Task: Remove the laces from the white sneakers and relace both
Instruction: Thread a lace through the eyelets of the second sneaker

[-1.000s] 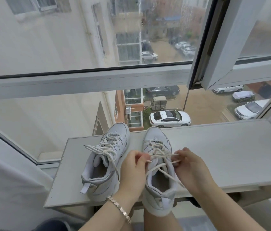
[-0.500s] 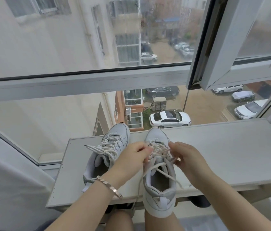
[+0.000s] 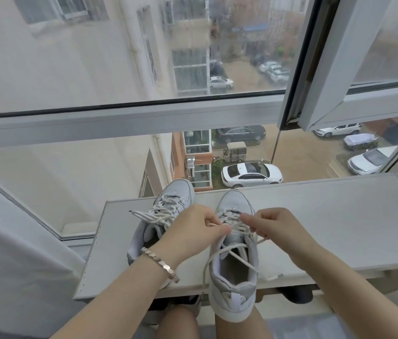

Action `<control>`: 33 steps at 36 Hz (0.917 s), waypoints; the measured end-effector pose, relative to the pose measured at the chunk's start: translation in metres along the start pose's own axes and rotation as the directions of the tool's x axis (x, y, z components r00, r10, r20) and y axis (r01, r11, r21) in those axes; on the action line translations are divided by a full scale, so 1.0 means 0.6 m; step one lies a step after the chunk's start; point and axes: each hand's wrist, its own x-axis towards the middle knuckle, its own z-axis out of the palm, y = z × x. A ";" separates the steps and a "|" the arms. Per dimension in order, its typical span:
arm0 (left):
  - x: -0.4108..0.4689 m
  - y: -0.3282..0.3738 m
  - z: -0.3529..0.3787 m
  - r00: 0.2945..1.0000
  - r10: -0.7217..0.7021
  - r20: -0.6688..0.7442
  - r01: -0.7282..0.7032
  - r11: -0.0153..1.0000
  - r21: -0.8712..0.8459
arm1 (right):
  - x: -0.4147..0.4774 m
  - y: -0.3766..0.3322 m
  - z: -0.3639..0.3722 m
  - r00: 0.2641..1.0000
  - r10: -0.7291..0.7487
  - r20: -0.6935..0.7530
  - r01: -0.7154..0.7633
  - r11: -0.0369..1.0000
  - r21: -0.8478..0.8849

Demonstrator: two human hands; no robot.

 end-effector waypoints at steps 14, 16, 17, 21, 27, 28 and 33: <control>-0.011 -0.008 0.027 0.944 -0.319 0.080 0.097 0.038 -0.995 | -0.015 0.041 -0.003 0.968 -0.075 -0.239 0.110 0.984 0.137; -0.009 -0.006 0.032 0.954 -0.301 -0.008 0.073 0.255 -0.964 | -0.014 0.041 0.000 0.973 -0.058 -0.225 0.089 0.988 0.128; -0.008 -0.006 0.033 0.961 -0.271 -0.052 0.074 0.434 -0.898 | -0.013 0.039 0.001 0.976 -0.056 -0.208 0.078 0.992 0.096; -0.002 0.001 0.018 0.996 -0.034 -0.082 0.010 0.963 -0.270 | -0.004 0.026 -0.004 0.985 -0.091 -0.147 0.081 0.994 -0.075; 0.009 0.008 0.006 0.994 0.089 -0.066 -0.091 0.996 -0.020 | -0.007 0.010 -0.009 0.987 -0.147 -0.071 0.134 0.978 -0.159; 0.010 0.006 0.007 0.995 0.069 -0.076 -0.077 0.991 -0.106 | -0.009 0.009 -0.010 0.986 -0.154 -0.068 0.142 0.978 -0.154; -0.002 -0.011 0.024 0.999 0.024 -0.033 -0.031 0.971 -0.239 | -0.026 0.016 -0.007 0.967 -0.246 -0.066 0.230 0.956 -0.182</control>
